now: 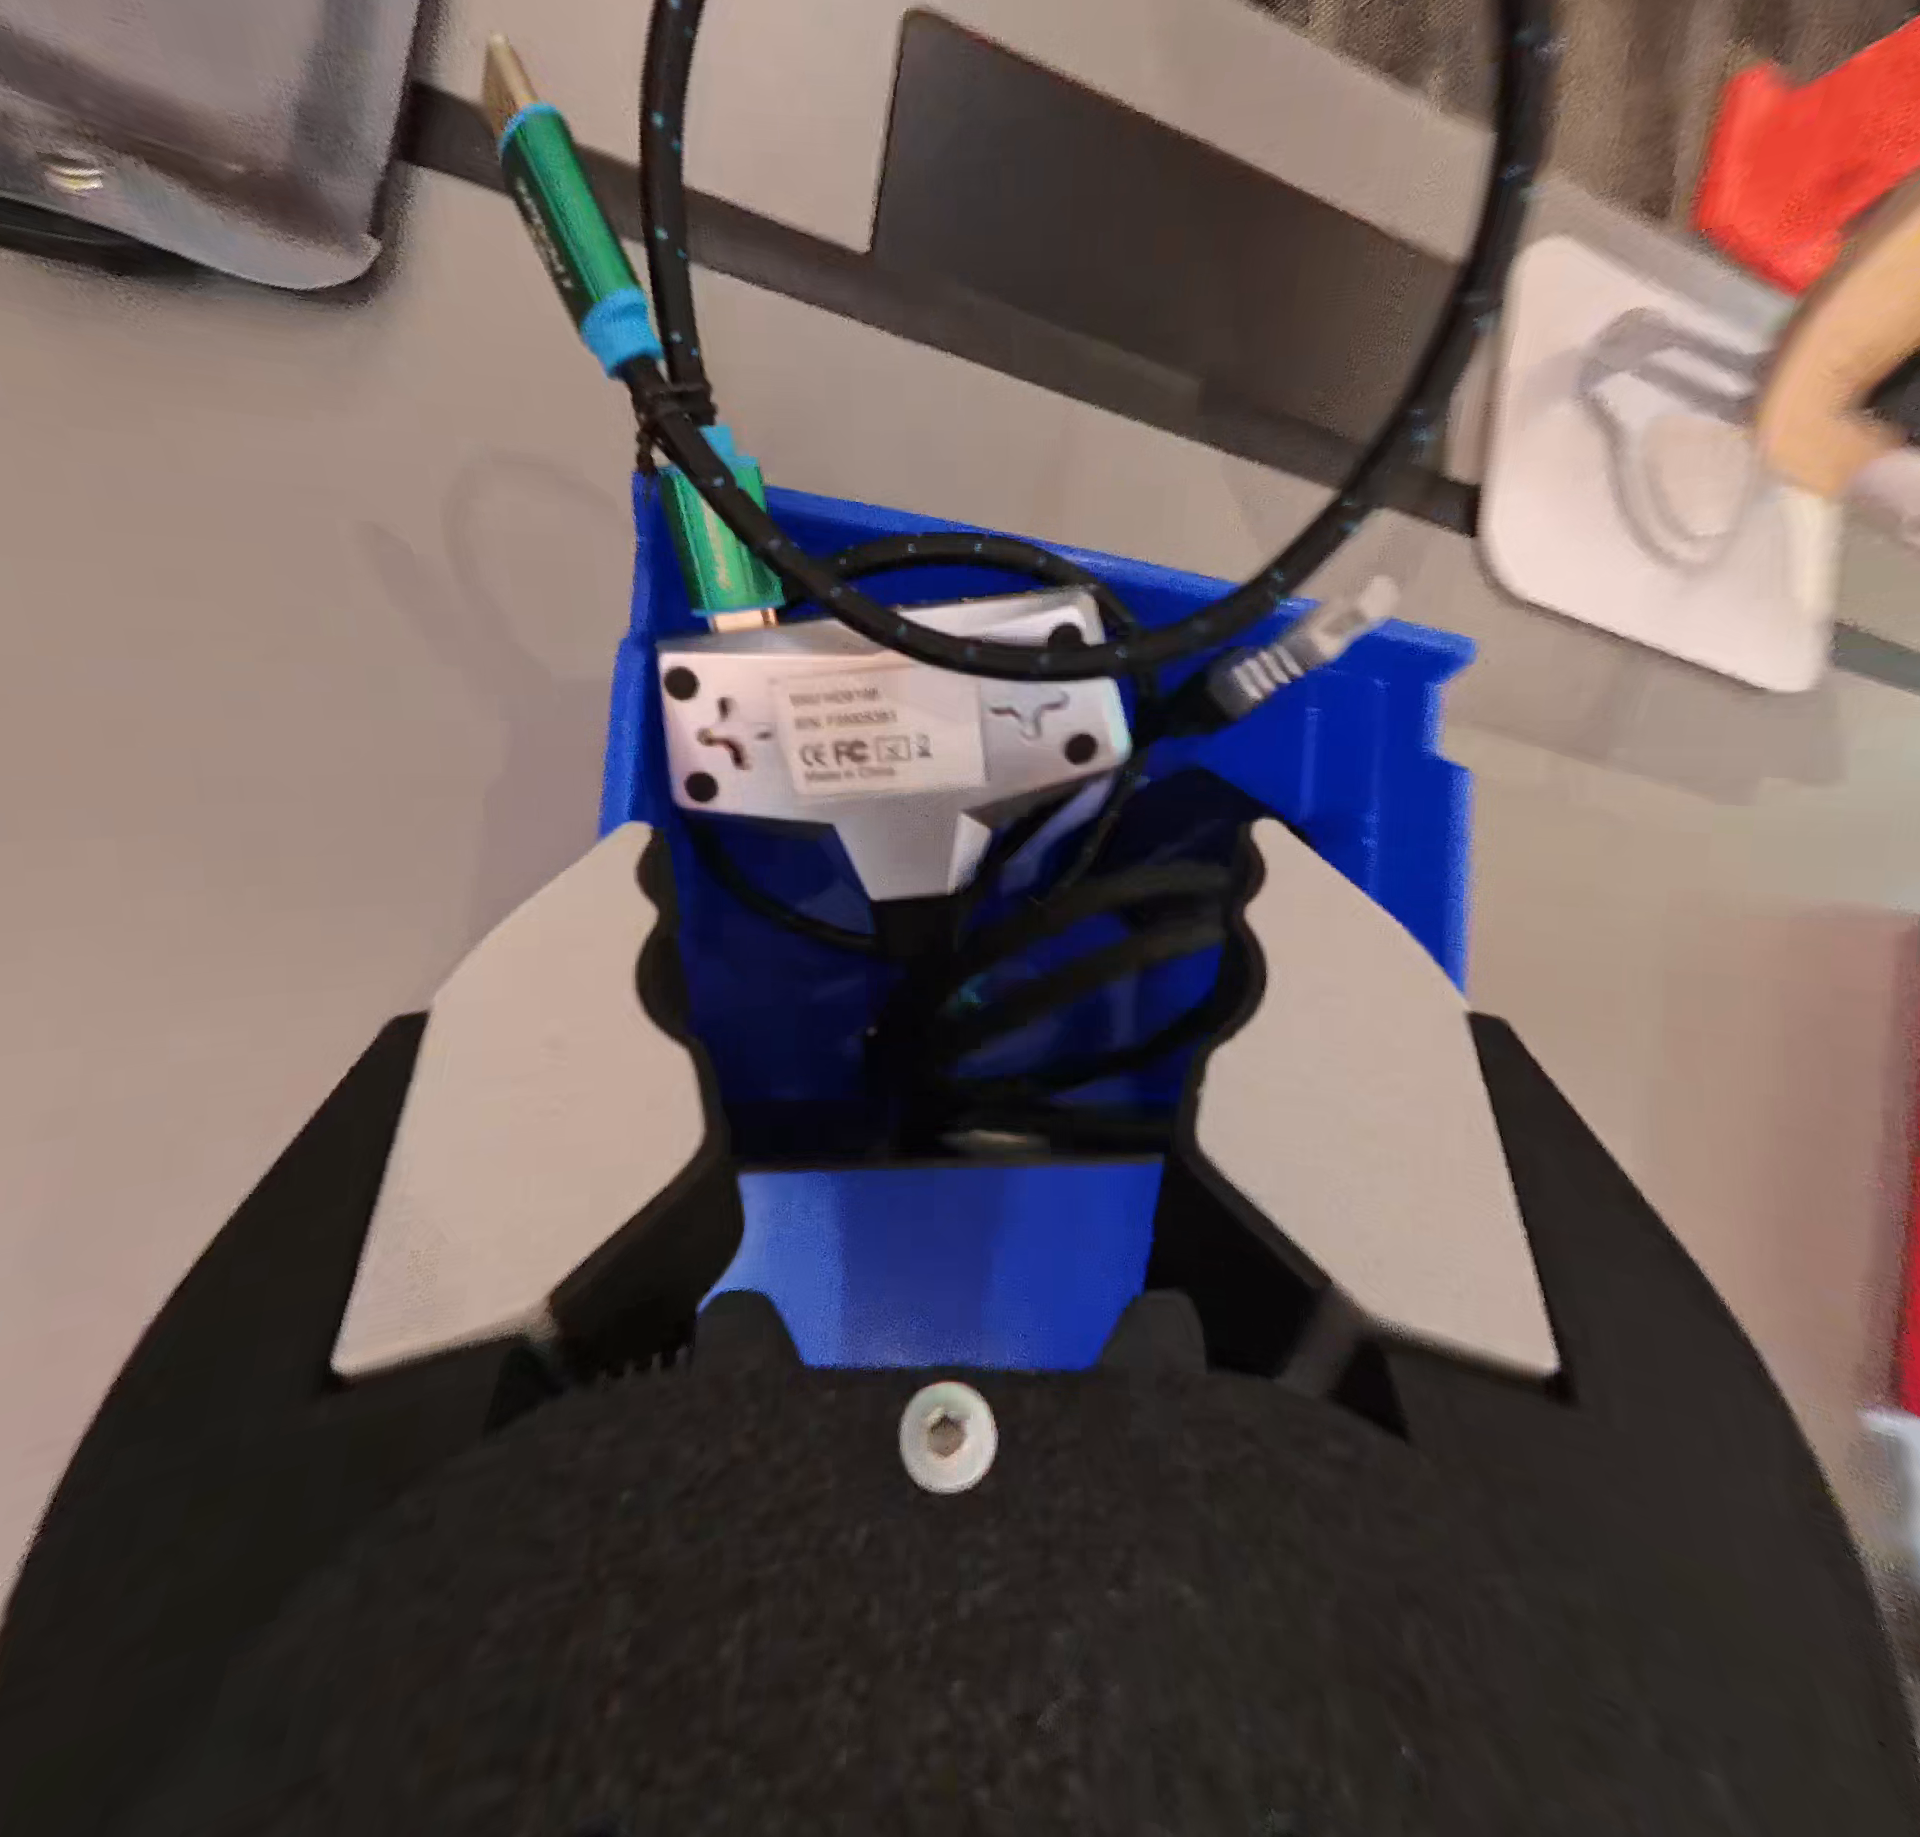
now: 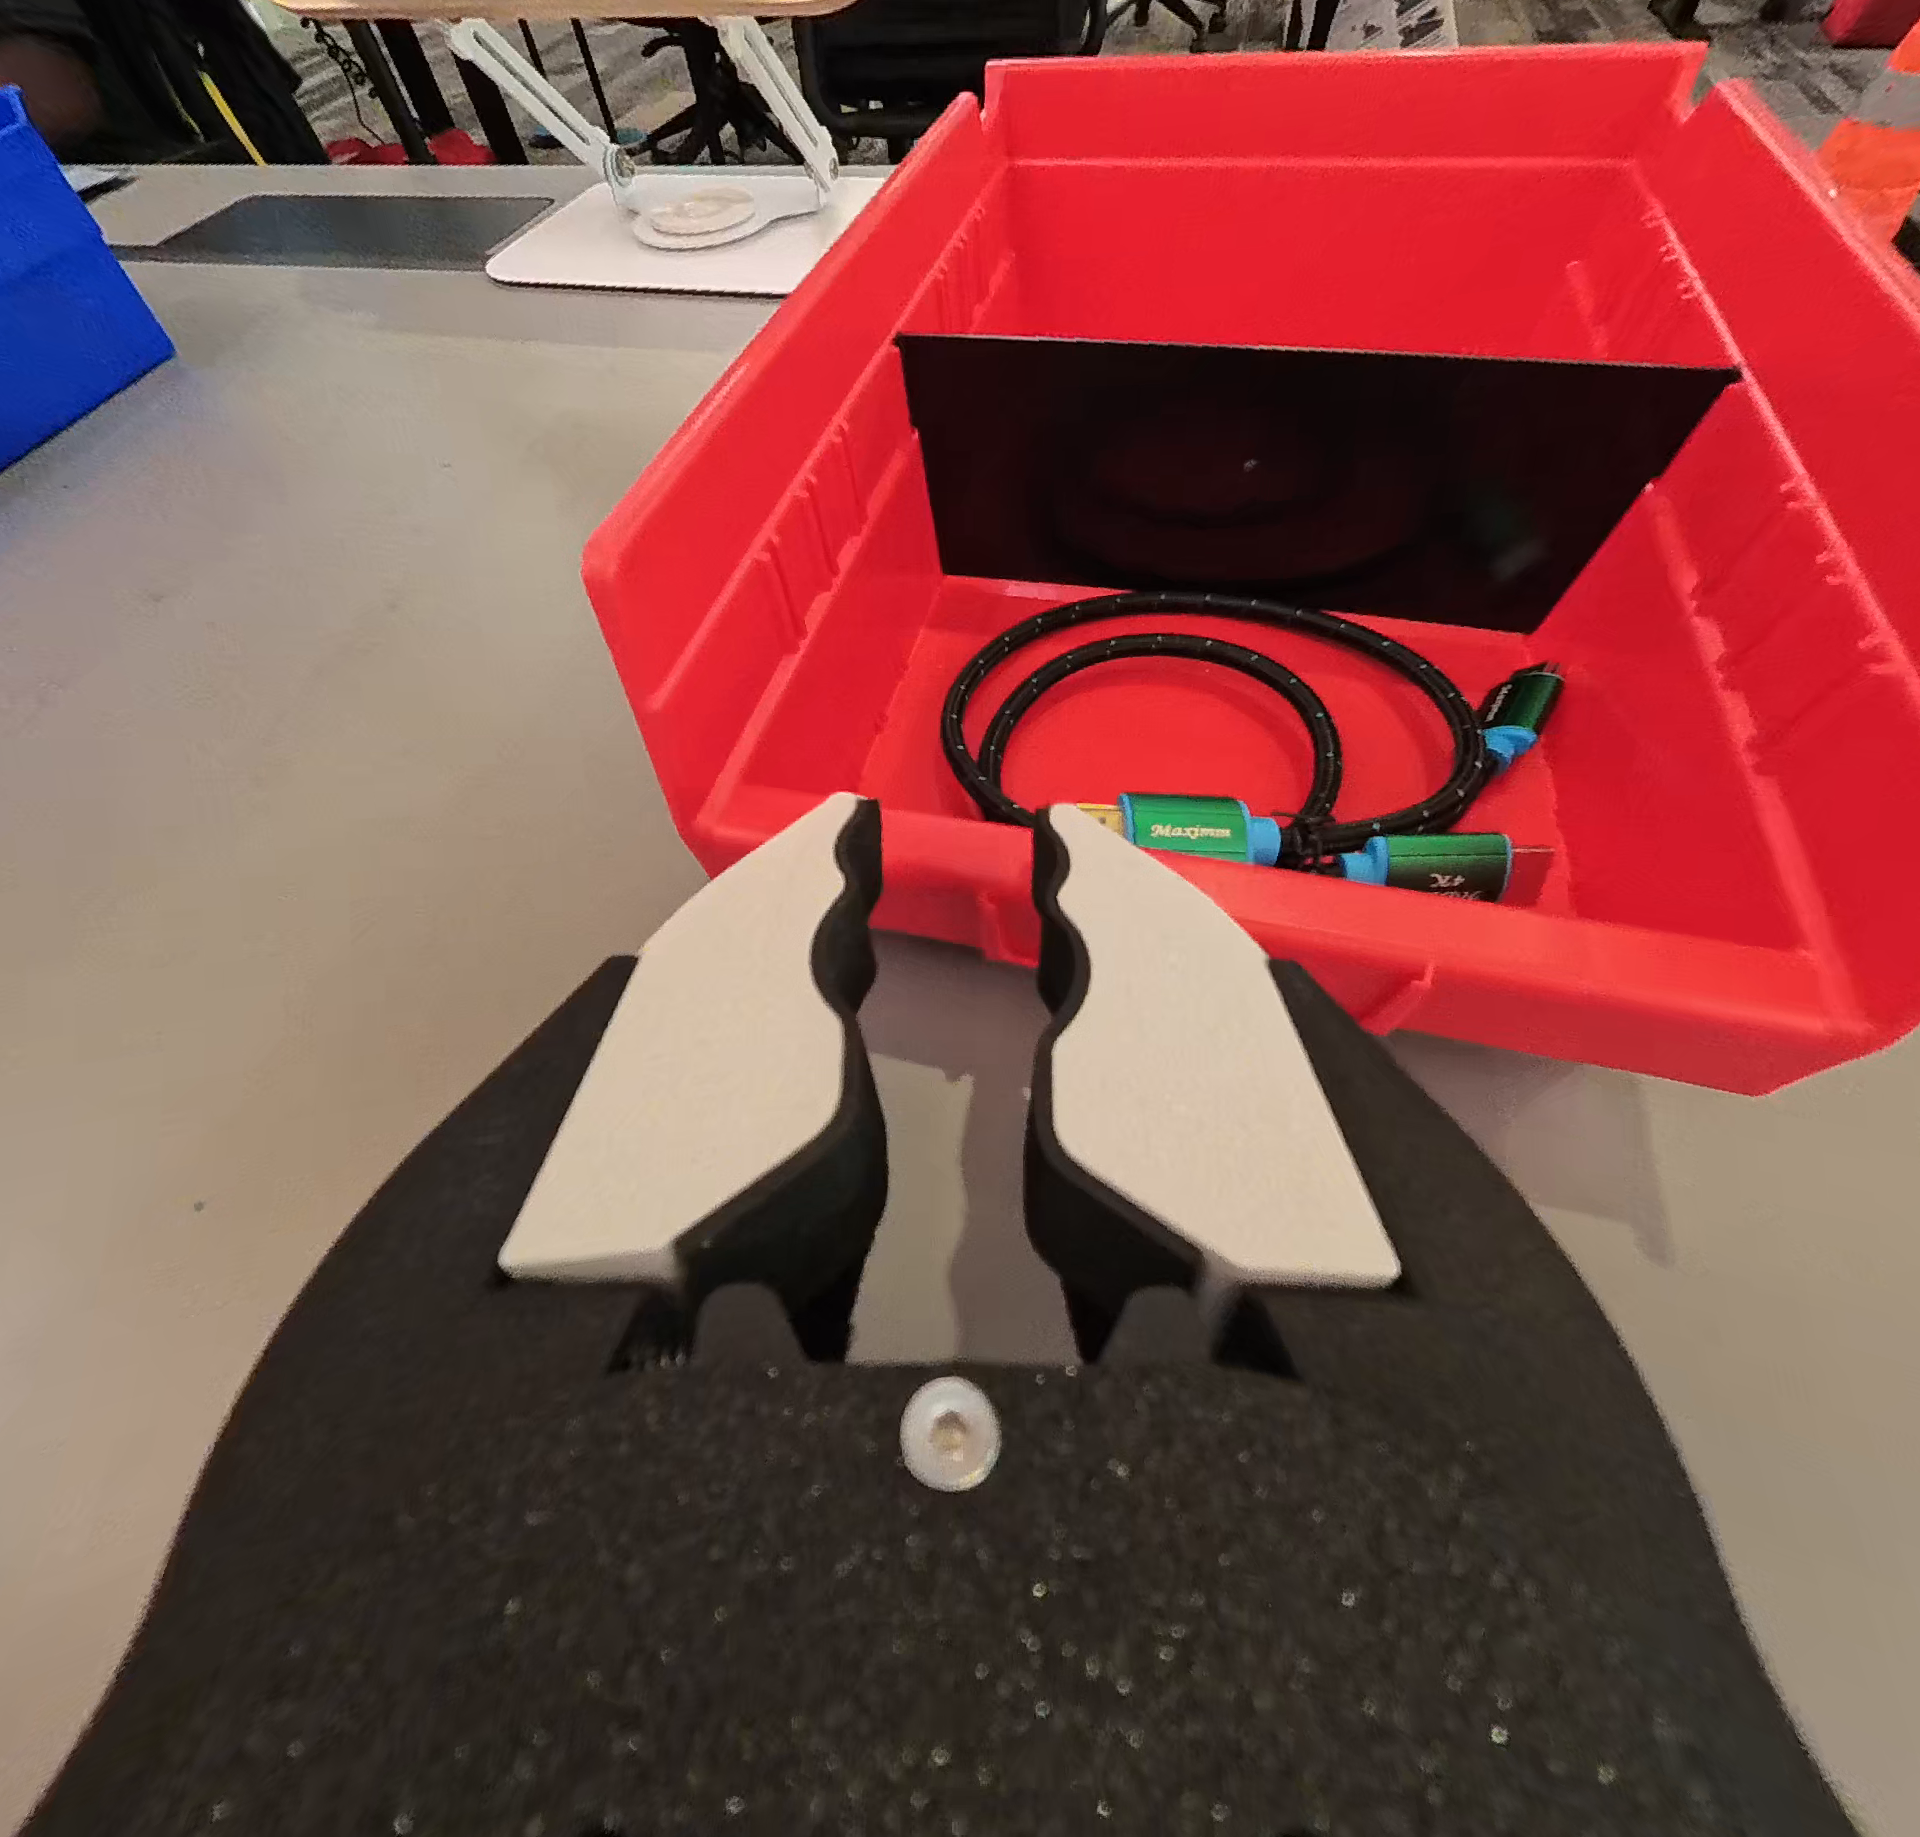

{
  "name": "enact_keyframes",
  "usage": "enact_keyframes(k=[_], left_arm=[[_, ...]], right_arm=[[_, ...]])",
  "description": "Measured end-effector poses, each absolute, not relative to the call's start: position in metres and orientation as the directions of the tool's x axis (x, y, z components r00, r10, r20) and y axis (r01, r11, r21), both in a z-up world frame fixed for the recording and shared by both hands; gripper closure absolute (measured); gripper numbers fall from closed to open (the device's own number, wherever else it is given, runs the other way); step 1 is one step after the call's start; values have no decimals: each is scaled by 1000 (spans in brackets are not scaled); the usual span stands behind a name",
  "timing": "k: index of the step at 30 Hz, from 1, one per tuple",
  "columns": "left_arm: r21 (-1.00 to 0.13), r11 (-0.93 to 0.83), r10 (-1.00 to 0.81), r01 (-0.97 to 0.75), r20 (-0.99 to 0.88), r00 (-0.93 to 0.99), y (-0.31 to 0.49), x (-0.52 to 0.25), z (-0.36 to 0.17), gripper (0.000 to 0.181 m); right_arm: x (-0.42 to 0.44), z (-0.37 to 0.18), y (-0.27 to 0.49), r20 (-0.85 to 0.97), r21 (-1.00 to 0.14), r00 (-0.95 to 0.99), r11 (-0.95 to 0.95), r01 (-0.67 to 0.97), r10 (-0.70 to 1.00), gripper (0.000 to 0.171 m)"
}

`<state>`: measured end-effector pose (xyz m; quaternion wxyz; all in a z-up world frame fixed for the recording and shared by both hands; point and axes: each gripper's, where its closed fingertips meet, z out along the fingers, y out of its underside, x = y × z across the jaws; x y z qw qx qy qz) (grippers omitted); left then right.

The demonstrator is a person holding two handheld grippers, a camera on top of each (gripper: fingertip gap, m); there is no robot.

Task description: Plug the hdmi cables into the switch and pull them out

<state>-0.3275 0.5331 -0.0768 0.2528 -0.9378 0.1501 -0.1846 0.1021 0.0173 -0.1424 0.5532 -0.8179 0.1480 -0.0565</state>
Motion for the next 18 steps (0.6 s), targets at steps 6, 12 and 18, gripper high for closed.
enact_keyframes(k=[6,12,18], left_arm=[[-459,-868,-322,-188,232,918,544,-315,-112,77],[-424,-893,-289,-150,285,914,550,-315,-107,85],[-372,-898,-312,-234,164,936,554,-312,-116,79]], right_arm=[[102,-144,14,-103,-919,951,-339,-204,-292,144],[100,-146,14,-150,-910,951,-339,-240,-271,144],[91,-148,18,-176,-902,955,-350,-253,-237,145]])
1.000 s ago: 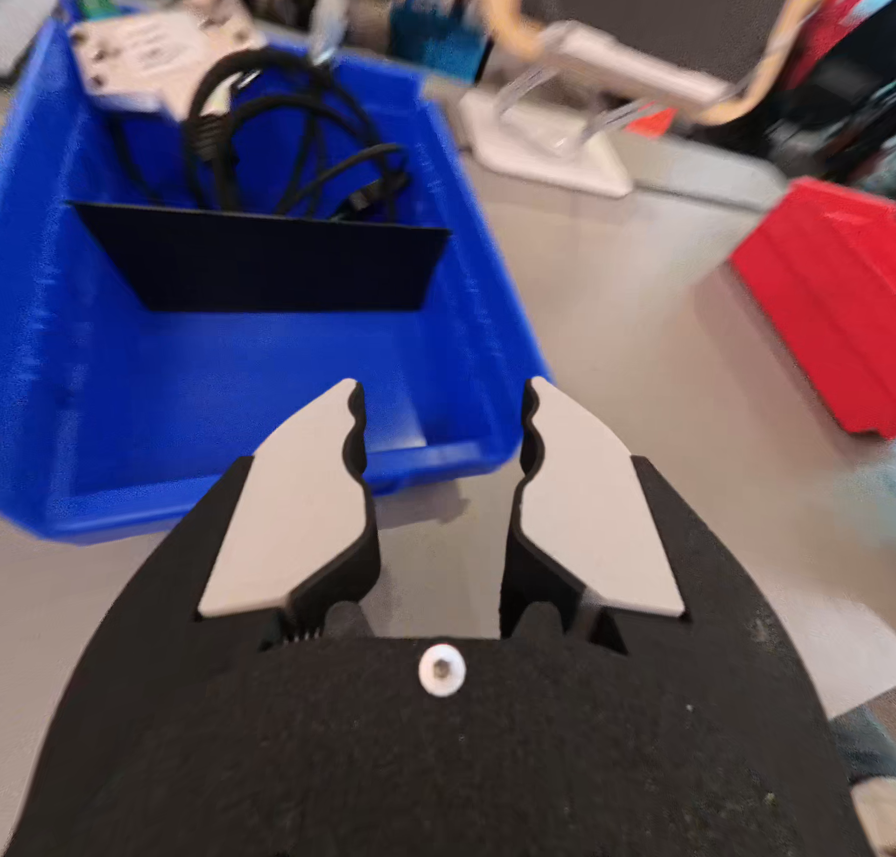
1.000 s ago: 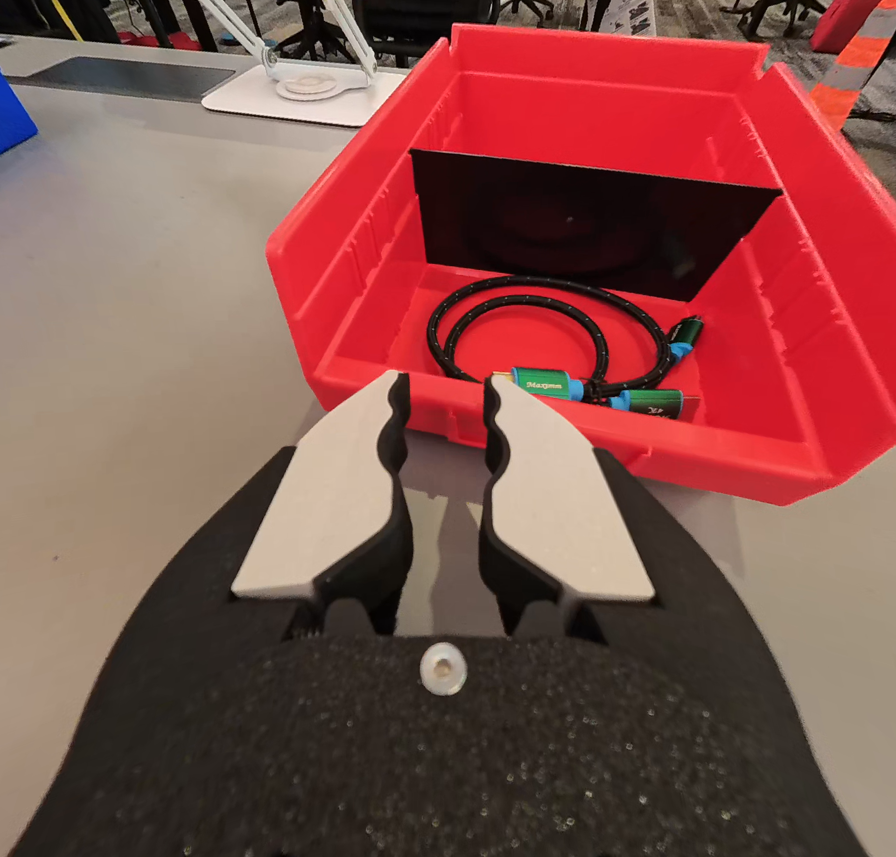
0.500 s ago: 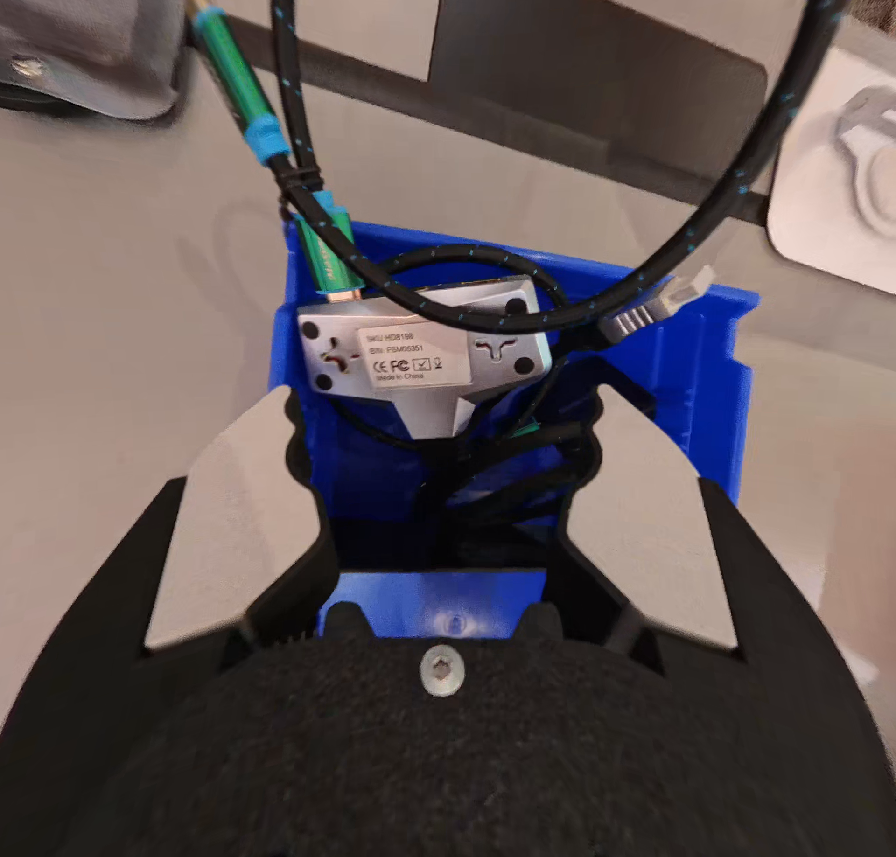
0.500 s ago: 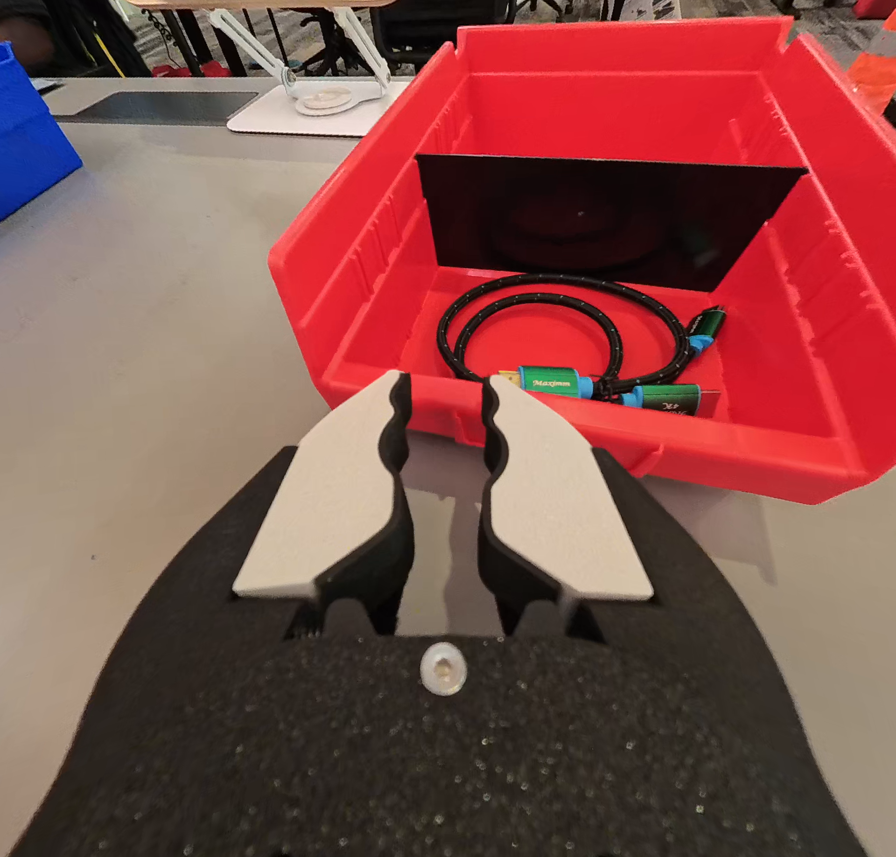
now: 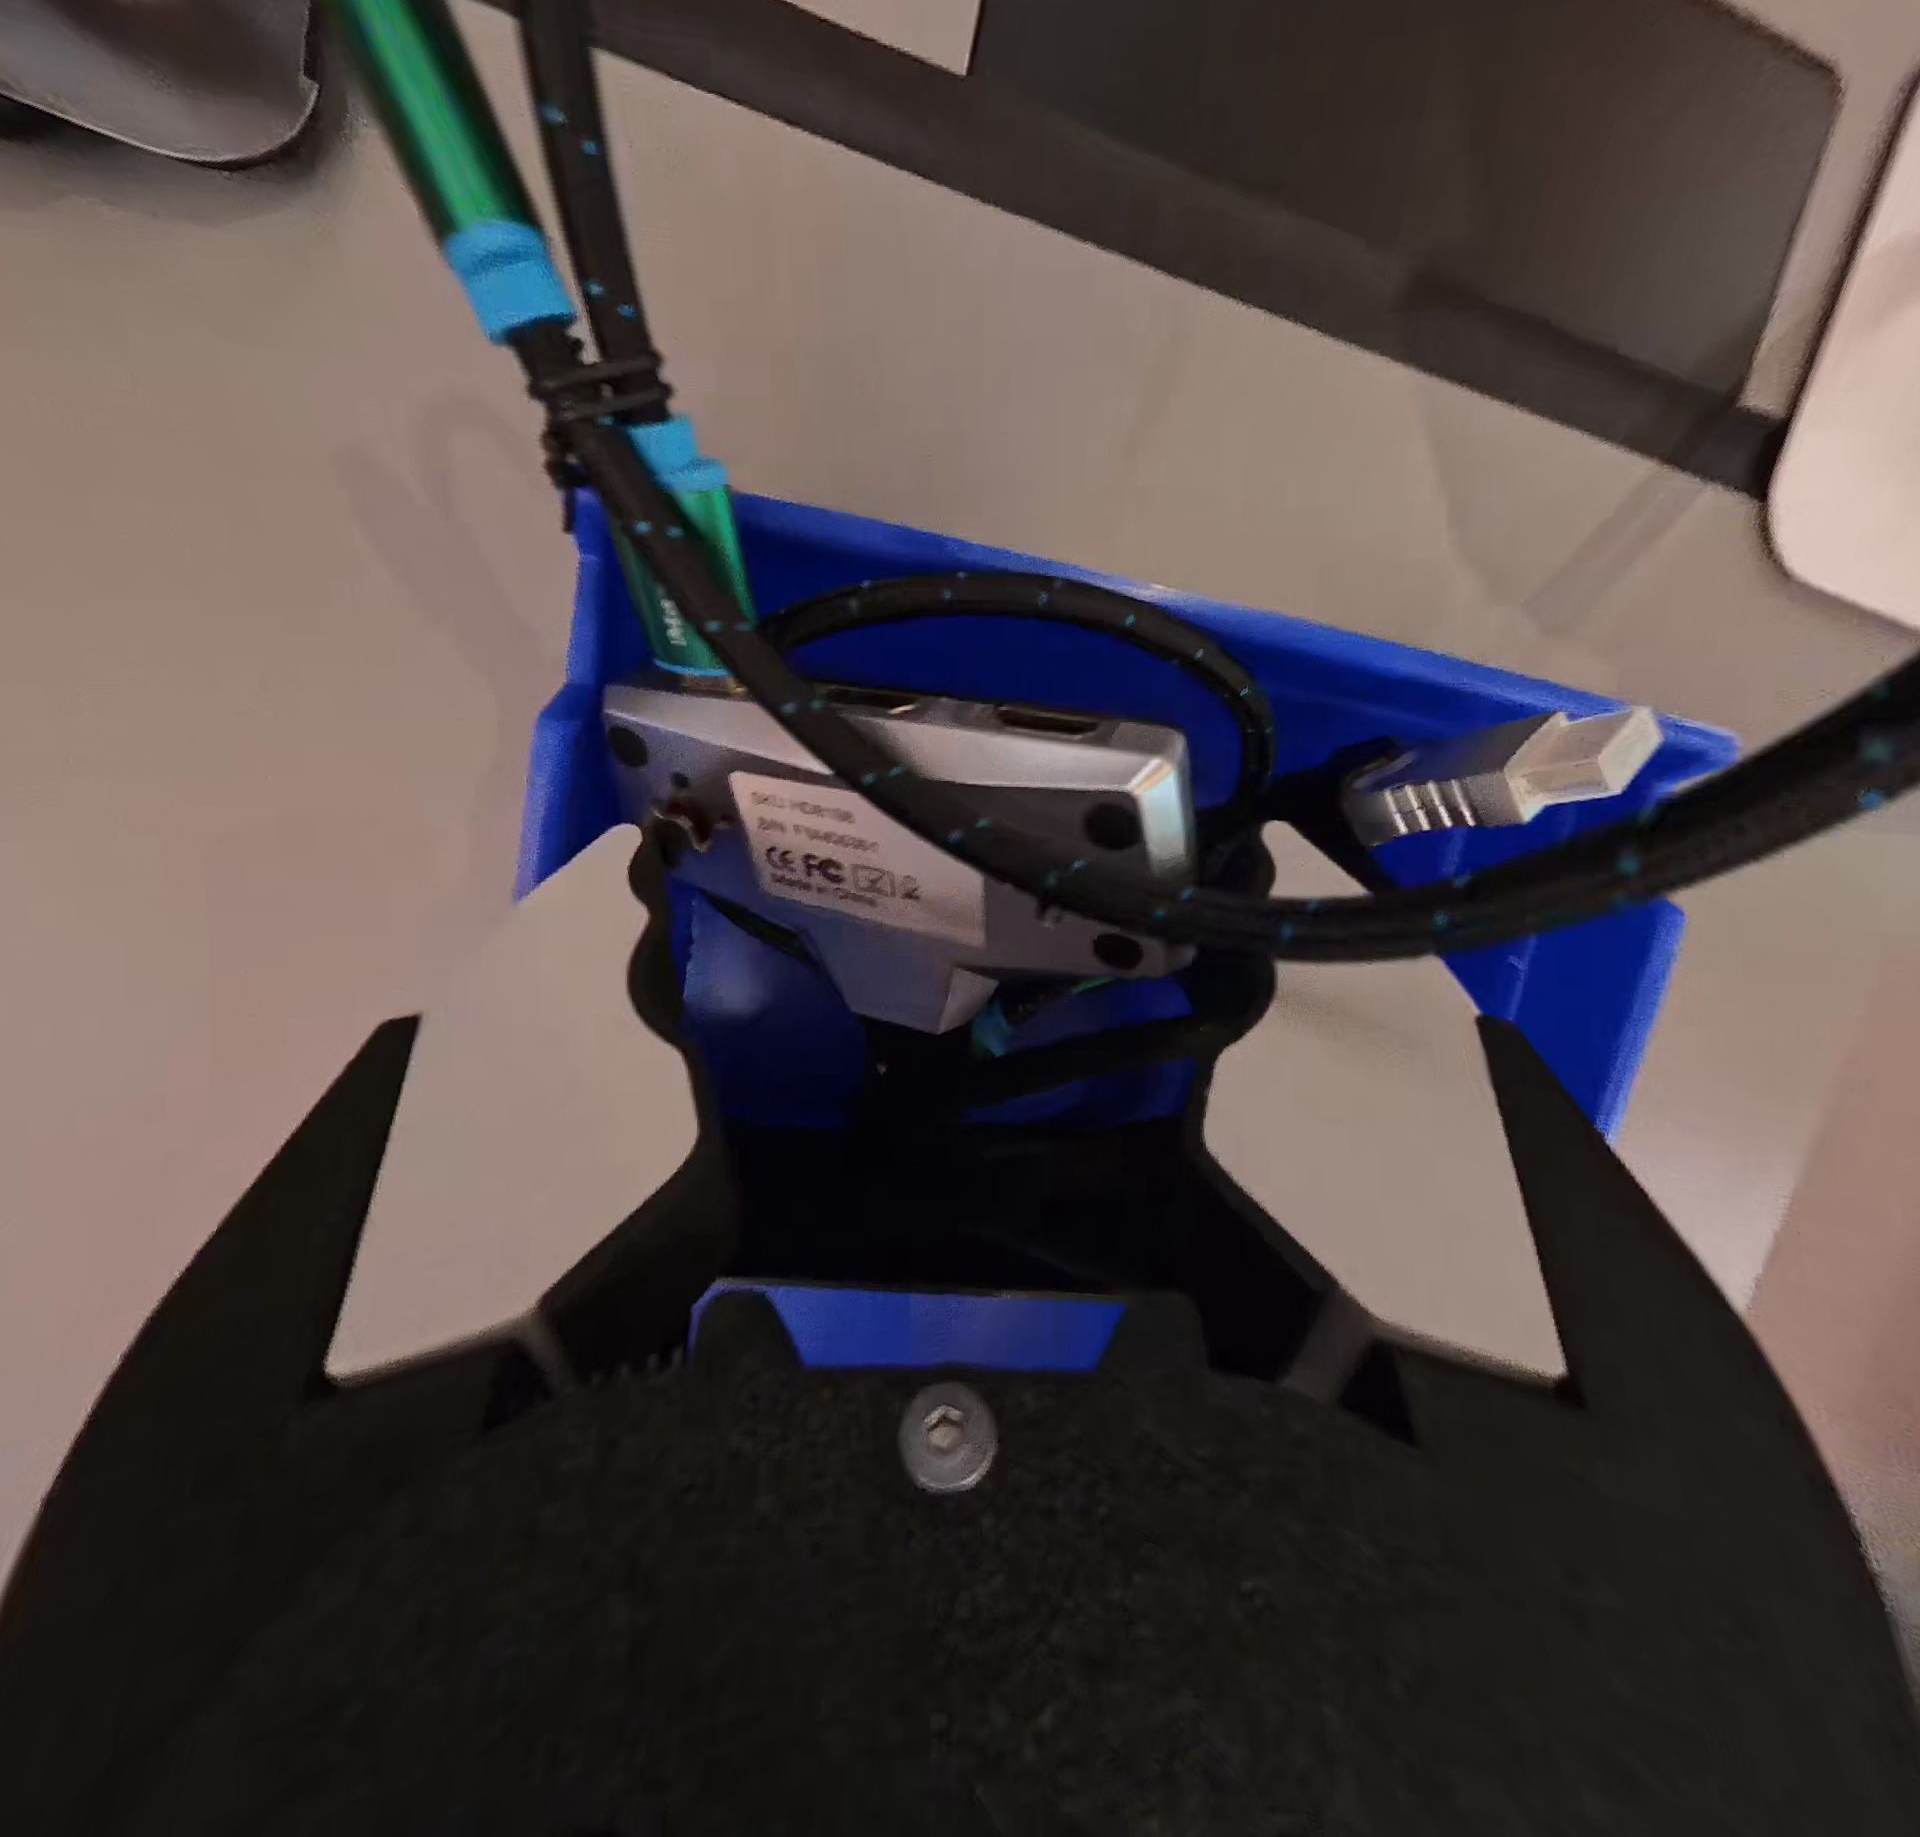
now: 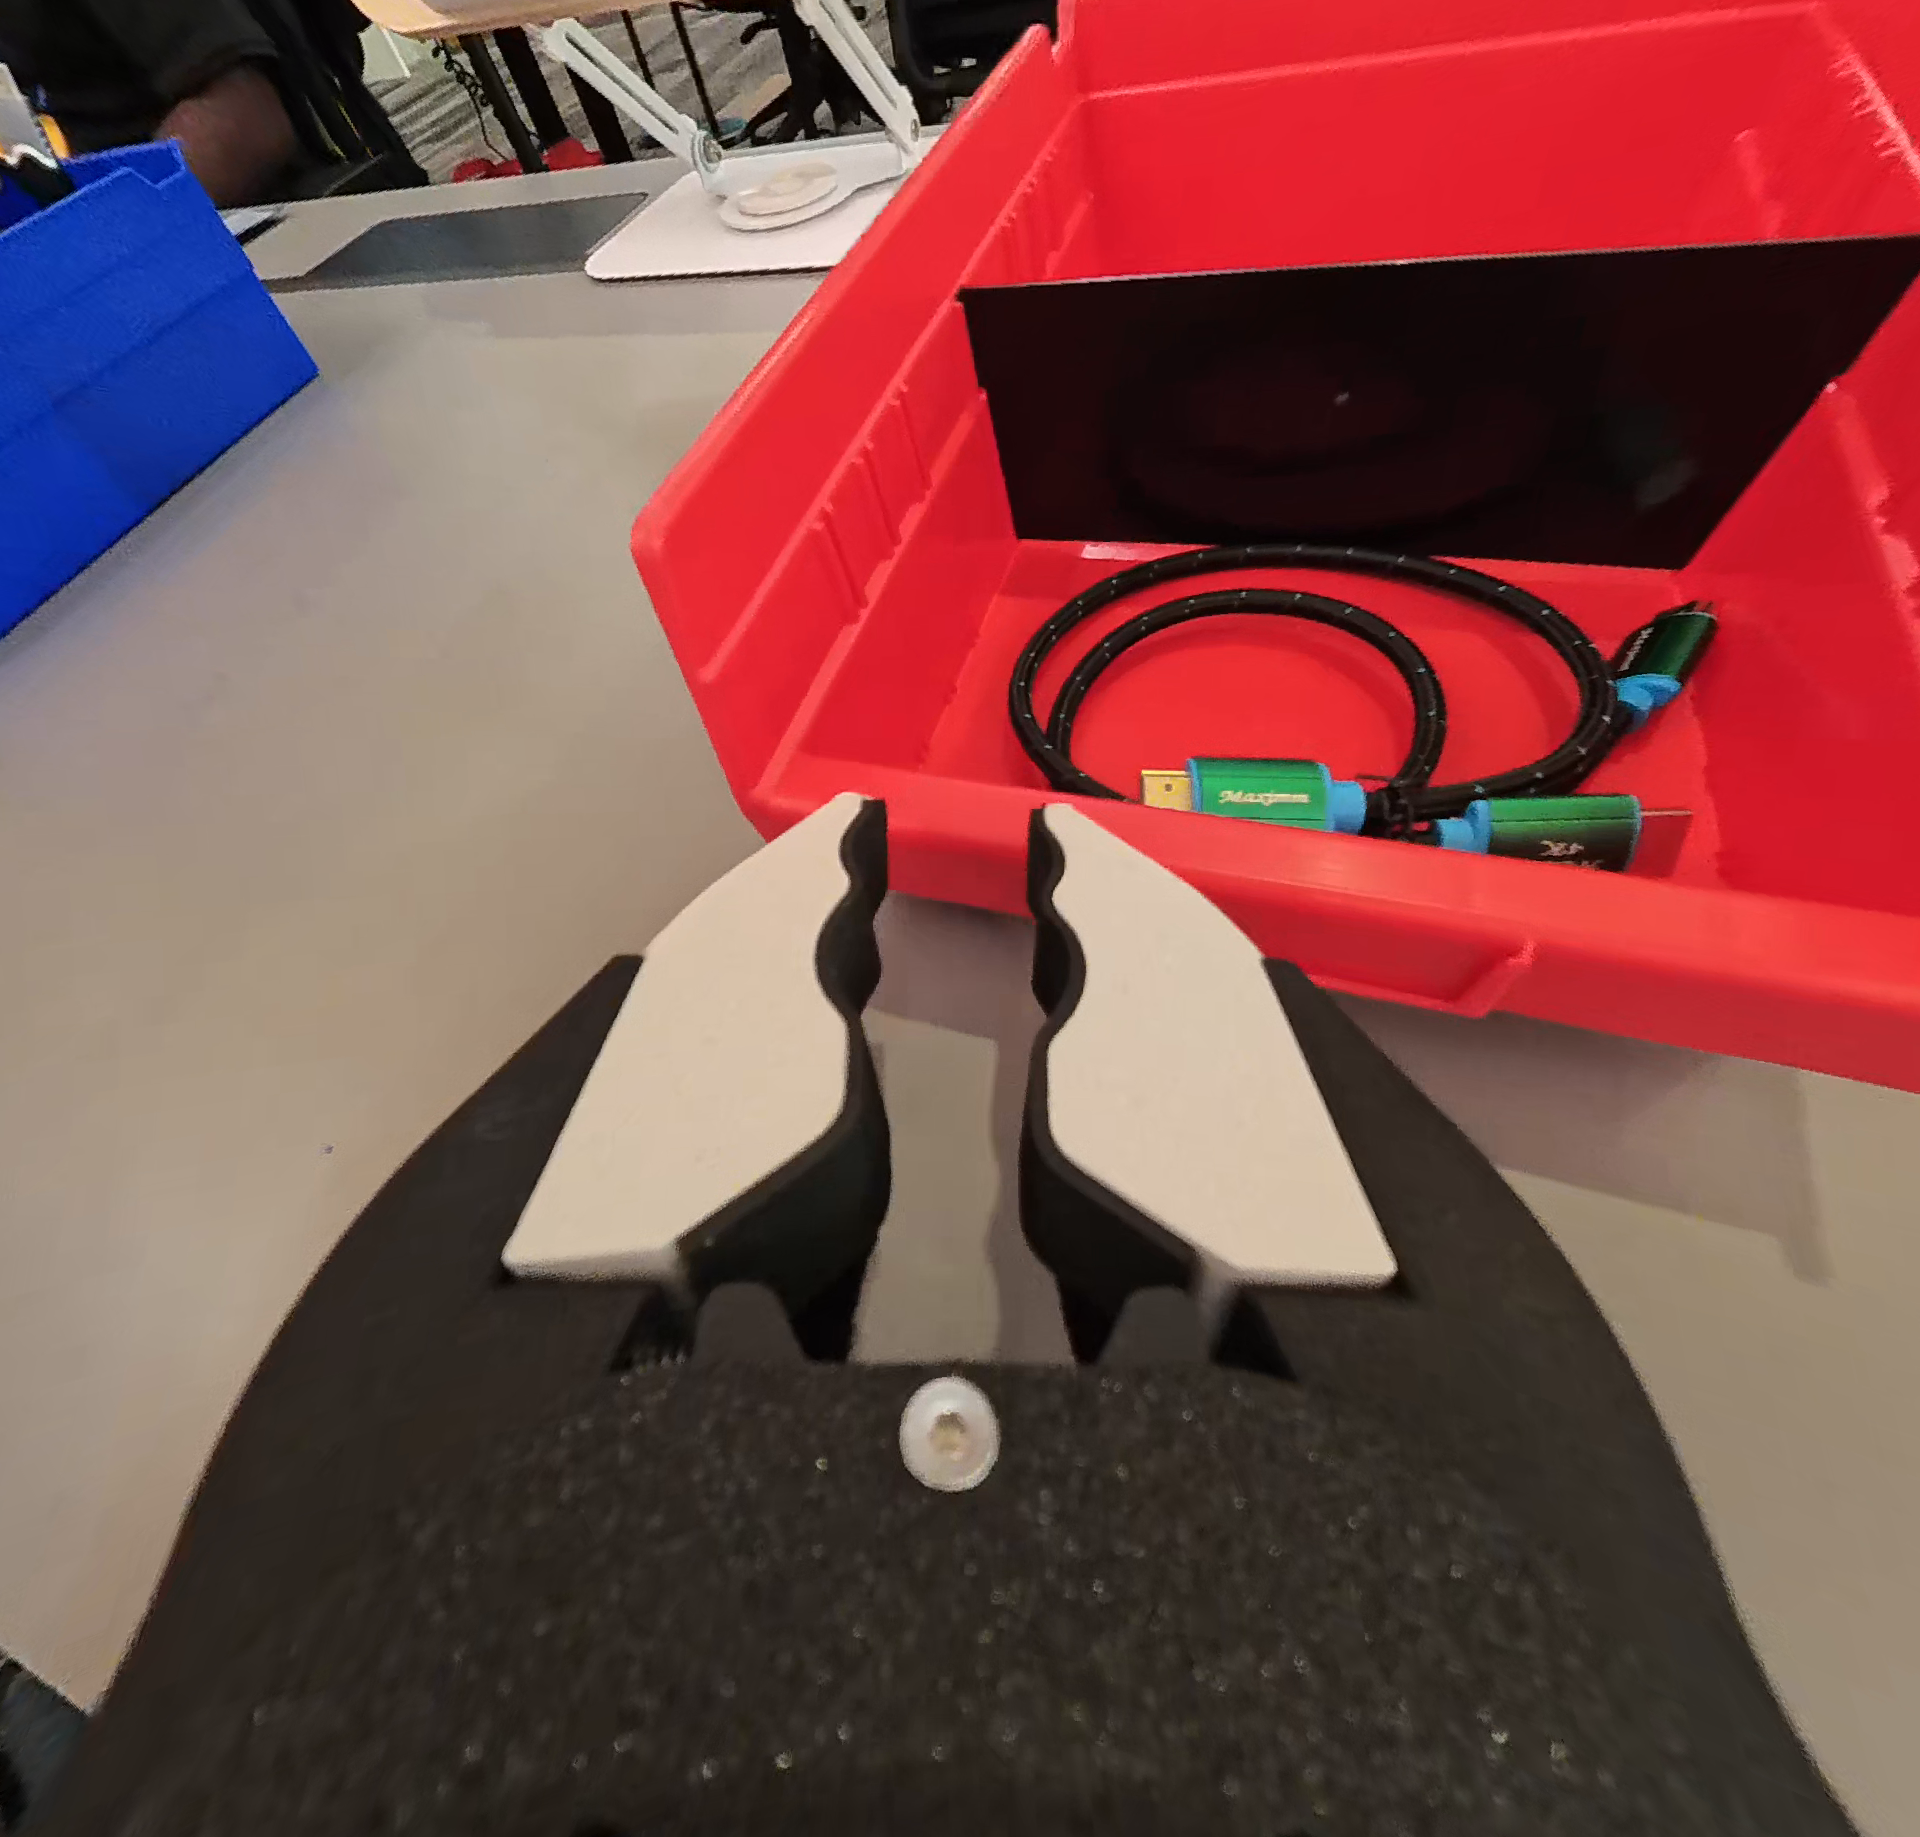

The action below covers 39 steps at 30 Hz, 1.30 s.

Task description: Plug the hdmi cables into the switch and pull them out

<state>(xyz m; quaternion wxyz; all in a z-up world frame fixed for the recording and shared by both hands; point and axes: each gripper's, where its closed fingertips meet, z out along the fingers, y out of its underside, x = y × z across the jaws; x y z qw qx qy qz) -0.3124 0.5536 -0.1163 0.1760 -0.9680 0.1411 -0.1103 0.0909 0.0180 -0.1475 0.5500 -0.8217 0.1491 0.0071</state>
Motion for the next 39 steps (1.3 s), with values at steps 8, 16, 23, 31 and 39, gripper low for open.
enact_keyframes(k=[8,16,23,31,39], left_arm=[[-374,-851,-376,-368,-54,925,557,-317,-109,115],[-504,-779,-398,-374,-63,915,554,-346,-82,156],[-843,-432,-605,-321,7,796,530,-350,12,157],[-987,-91,-847,-135,5,531,505,-326,146,160],[-953,152,-943,-260,-219,252,475,-252,219,161]], right_arm=[[86,-148,19,-155,-903,961,-361,-231,-227,146],[85,-147,19,-161,-903,962,-360,-235,-223,147],[85,-135,19,-112,-929,970,-324,-179,-216,149],[79,-89,28,1,-976,977,-212,-45,-213,146],[51,-25,60,214,-966,971,-169,194,-109,144]])
